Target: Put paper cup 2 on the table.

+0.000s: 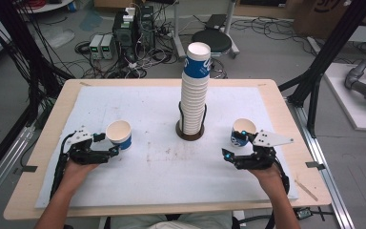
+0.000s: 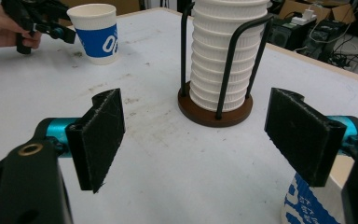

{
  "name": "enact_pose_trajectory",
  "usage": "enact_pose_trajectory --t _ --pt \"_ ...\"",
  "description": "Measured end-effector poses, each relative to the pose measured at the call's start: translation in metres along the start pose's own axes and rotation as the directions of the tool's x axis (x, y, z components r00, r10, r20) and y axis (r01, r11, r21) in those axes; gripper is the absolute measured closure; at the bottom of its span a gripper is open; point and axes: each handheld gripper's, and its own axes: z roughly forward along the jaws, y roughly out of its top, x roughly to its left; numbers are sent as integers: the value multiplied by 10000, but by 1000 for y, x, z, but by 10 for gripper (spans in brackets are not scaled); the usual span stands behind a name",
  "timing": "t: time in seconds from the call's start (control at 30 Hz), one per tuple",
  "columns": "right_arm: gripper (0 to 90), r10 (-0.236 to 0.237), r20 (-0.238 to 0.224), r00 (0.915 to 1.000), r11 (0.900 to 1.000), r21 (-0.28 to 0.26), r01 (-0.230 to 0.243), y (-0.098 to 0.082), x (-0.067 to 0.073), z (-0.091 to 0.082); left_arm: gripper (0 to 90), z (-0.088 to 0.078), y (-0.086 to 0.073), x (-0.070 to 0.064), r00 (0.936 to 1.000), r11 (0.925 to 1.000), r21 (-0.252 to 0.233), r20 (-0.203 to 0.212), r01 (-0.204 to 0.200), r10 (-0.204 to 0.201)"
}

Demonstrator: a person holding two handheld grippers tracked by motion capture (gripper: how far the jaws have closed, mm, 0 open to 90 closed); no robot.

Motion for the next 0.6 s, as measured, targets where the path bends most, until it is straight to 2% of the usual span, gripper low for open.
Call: enact_pose_trajectory --t 0.17,0.3,0.37,0.43,0.57,0.6 --pt "205 -1 42 10000 10000 -8 1 0 -1 -1 173 -14 -2 0 9998 9995 -307 -184 77 -83" --pt "205 -20 96 10000 10000 -22 20 0 -1 0 173 -24 1 -1 9990 9948 -974 -303 286 -317" --pt "196 -41 136 9999 10000 -11 41 0 -1 0 173 -30 5 -2 9987 9857 -1635 -249 402 -449" --pt "196 -25 148 9999 10000 48 25 0 -1 1 173 -34 8 -3 9983 9733 -2241 -159 506 -556" --pt "196 -67 215 9997 9999 85 66 0 -1 1 173 -40 16 -6 9971 9513 -3004 -106 691 -758" --pt "196 -67 215 9997 9999 85 66 0 -1 1 173 -40 16 -6 9971 9513 -3004 -106 691 -758"
